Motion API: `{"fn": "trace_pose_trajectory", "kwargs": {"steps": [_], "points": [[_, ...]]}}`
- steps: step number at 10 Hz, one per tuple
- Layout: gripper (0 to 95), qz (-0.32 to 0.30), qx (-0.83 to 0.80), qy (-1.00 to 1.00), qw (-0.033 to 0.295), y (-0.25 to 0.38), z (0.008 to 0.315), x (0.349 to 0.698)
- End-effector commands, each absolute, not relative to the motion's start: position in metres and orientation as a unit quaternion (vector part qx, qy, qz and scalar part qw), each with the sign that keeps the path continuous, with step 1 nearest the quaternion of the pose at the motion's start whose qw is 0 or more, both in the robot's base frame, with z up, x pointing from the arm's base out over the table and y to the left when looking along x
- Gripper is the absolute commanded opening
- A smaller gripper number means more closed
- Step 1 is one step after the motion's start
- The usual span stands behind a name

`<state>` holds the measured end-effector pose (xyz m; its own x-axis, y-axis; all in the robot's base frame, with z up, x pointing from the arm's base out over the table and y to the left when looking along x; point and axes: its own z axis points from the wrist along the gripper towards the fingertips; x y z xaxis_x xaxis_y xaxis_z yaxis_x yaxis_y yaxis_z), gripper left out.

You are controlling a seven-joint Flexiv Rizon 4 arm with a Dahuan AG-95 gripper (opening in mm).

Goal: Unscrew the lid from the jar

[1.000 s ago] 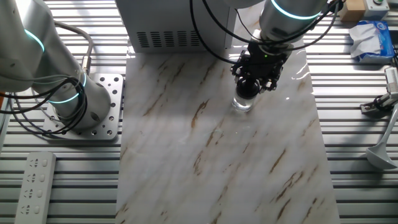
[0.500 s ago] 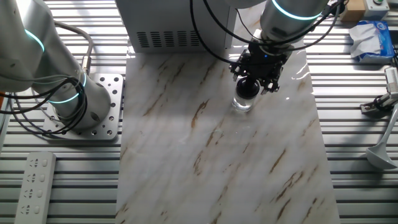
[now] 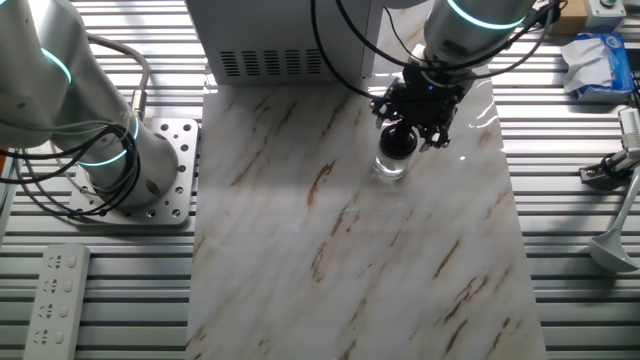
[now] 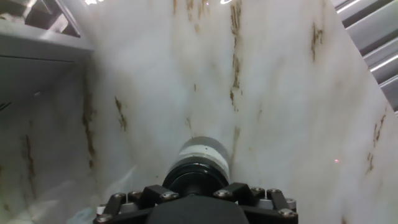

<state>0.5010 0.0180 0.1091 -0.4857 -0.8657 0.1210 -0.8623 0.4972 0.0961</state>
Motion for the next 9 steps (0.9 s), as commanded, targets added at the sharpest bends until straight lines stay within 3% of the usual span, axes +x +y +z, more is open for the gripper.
{"fn": "trace_pose_trajectory", "kwargs": {"steps": [1, 2, 3, 9], "points": [[76.0, -0.011, 0.499, -0.863, 0.077, 0.0176, 0.1122, 0.5017], [76.0, -0.012, 0.496, -0.865, 0.077, 0.0175, 0.1134, 0.5018], [57.0, -0.012, 0.493, -0.867, 0.076, 0.0174, 0.1148, 0.5019], [57.0, -0.012, 0.488, -0.869, 0.076, 0.0171, 0.1187, 0.5024]]}}
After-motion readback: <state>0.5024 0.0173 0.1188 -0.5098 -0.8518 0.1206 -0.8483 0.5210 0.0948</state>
